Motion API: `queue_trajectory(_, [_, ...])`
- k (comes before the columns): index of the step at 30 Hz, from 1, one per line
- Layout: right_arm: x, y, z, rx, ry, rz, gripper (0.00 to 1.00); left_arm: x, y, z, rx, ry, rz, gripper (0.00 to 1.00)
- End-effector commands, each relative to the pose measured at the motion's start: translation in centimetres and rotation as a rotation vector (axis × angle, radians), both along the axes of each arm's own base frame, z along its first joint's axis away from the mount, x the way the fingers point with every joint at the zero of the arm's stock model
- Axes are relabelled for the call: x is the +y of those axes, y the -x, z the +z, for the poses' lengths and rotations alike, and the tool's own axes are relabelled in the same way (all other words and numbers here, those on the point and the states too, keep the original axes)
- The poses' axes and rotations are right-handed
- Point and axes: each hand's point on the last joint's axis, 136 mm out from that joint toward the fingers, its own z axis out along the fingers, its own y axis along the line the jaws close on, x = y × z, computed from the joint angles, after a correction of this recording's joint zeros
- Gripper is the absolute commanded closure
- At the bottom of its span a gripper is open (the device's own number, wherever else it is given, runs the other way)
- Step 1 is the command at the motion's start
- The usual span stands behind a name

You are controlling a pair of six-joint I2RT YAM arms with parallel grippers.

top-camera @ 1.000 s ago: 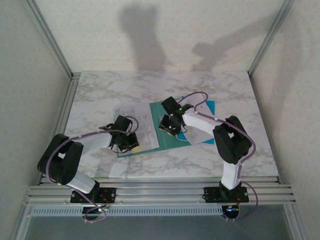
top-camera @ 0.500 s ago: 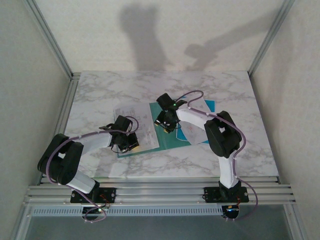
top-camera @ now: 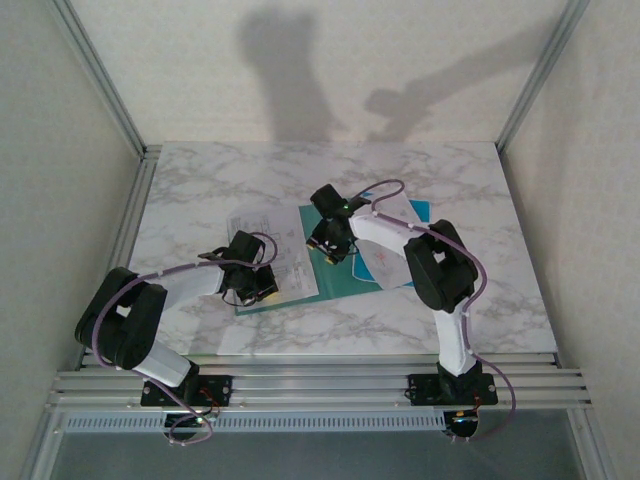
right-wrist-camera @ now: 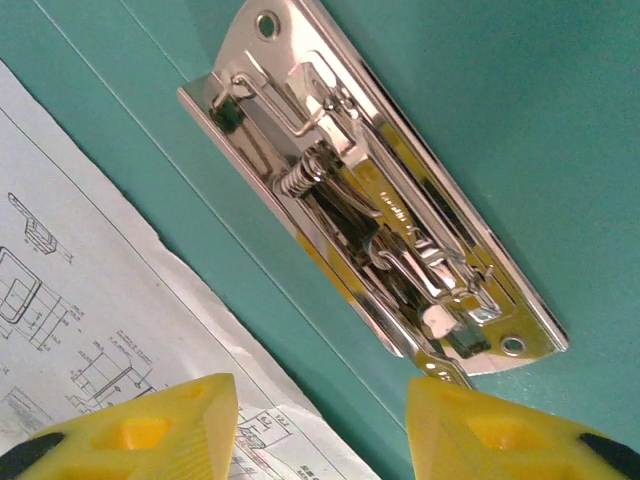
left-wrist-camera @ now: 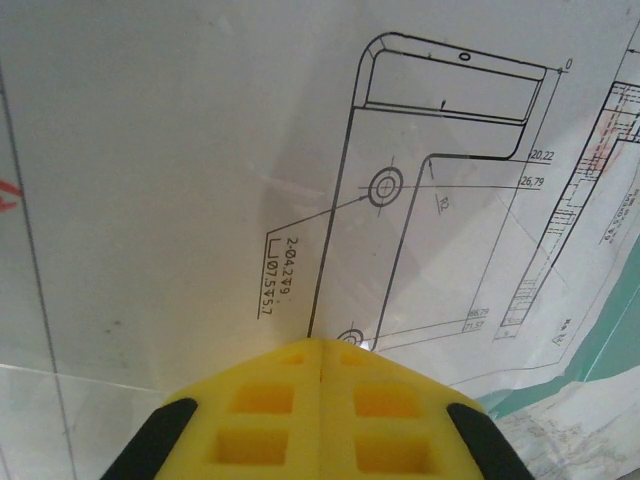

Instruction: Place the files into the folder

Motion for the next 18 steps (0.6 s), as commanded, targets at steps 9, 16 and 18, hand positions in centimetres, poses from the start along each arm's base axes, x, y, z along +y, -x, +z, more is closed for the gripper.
queue_trajectory(9, [-3.2,1.2,-3.4,0.084,0.195,0.009,0.52,0.5,1.3,-1.2,0.043,-0.036,-0.004,1.0])
queue_trajectory(16, [-5.4,2.0,-5.0,0.125,0.32,0.037,0.52,0.8,1.6,-1.2,0.045,-0.043,0.005,1.0])
queue_trajectory(18, [-5.8,2.3,-5.7,0.138,0.341,0.039,0.52,0.8,1.6,-1.1,0.043,-0.043,0.005,1.0])
